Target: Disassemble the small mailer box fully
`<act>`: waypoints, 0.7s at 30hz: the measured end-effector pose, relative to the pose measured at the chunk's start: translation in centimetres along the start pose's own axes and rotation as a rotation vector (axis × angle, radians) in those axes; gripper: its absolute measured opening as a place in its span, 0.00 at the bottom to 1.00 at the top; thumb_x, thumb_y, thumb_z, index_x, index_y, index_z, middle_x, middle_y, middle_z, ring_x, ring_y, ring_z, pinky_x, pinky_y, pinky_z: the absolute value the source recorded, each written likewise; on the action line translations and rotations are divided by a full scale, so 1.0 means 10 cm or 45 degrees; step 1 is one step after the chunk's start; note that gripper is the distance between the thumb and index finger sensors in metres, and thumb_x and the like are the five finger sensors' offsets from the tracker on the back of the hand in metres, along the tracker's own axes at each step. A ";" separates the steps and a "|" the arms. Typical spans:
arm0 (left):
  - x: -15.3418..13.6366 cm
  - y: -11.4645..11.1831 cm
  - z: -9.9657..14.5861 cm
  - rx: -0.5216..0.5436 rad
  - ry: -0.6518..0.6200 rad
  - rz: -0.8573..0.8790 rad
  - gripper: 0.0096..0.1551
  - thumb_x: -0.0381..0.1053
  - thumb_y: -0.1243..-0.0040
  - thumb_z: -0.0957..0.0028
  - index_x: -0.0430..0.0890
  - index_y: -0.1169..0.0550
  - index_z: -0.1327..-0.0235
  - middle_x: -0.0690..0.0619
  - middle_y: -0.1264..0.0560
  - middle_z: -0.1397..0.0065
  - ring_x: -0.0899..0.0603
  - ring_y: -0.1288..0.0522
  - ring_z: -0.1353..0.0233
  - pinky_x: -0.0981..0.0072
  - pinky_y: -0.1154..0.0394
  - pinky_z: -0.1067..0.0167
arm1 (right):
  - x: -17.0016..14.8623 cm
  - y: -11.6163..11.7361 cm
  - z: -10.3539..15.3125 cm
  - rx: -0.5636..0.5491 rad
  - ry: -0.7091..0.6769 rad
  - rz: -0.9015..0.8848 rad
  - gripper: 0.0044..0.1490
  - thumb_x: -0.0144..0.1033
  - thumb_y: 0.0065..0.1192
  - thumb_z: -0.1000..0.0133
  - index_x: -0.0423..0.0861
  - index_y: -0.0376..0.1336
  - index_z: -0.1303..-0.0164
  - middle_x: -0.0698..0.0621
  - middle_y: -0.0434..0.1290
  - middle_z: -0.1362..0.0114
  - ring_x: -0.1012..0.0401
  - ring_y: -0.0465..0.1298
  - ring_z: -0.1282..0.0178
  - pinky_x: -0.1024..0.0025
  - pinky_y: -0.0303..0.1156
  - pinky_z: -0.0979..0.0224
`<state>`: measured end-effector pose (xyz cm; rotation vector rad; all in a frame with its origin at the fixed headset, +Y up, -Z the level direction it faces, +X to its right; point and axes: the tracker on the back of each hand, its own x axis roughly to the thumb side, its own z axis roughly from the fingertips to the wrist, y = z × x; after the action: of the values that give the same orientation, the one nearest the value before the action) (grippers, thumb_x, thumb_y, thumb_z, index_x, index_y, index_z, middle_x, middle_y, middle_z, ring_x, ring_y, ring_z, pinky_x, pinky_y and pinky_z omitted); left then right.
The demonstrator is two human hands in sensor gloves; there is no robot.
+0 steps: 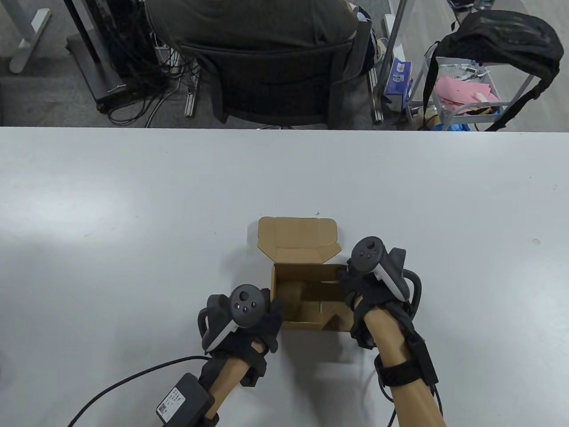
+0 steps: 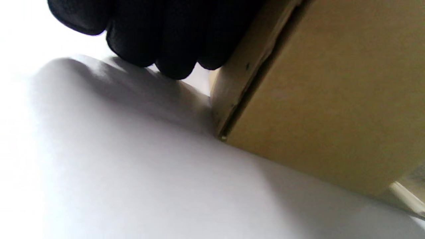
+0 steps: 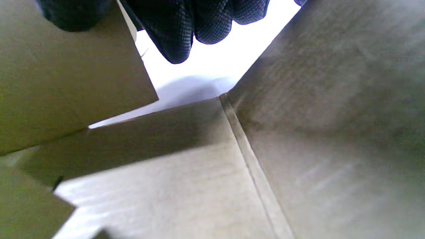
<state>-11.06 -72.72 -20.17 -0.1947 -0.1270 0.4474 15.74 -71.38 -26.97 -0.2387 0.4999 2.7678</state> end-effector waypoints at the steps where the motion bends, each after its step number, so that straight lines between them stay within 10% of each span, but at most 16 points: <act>1: 0.00 0.00 0.00 0.000 0.000 -0.003 0.46 0.70 0.60 0.51 0.37 0.23 0.38 0.37 0.24 0.32 0.29 0.27 0.30 0.31 0.32 0.38 | -0.01 -0.02 0.03 0.010 -0.013 -0.025 0.43 0.59 0.53 0.57 0.49 0.61 0.33 0.50 0.54 0.19 0.48 0.48 0.16 0.38 0.44 0.19; 11: 0.03 -0.02 0.02 0.025 0.026 -0.022 0.46 0.70 0.60 0.51 0.37 0.22 0.38 0.37 0.23 0.32 0.29 0.27 0.31 0.31 0.32 0.38 | 0.02 -0.37 0.71 -0.237 -0.158 -0.174 0.45 0.60 0.55 0.56 0.45 0.61 0.33 0.43 0.57 0.21 0.41 0.54 0.21 0.39 0.48 0.21; 21: 0.04 -0.03 0.03 0.045 0.042 -0.032 0.46 0.70 0.61 0.51 0.37 0.22 0.38 0.37 0.23 0.32 0.29 0.27 0.31 0.31 0.32 0.38 | 0.25 -0.05 0.87 -0.078 -0.243 -0.117 0.41 0.58 0.55 0.56 0.43 0.68 0.40 0.41 0.68 0.27 0.40 0.64 0.27 0.39 0.57 0.26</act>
<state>-10.61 -72.73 -19.81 -0.1652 -0.0889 0.4207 12.63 -67.04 -19.62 -0.0099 0.3474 2.6834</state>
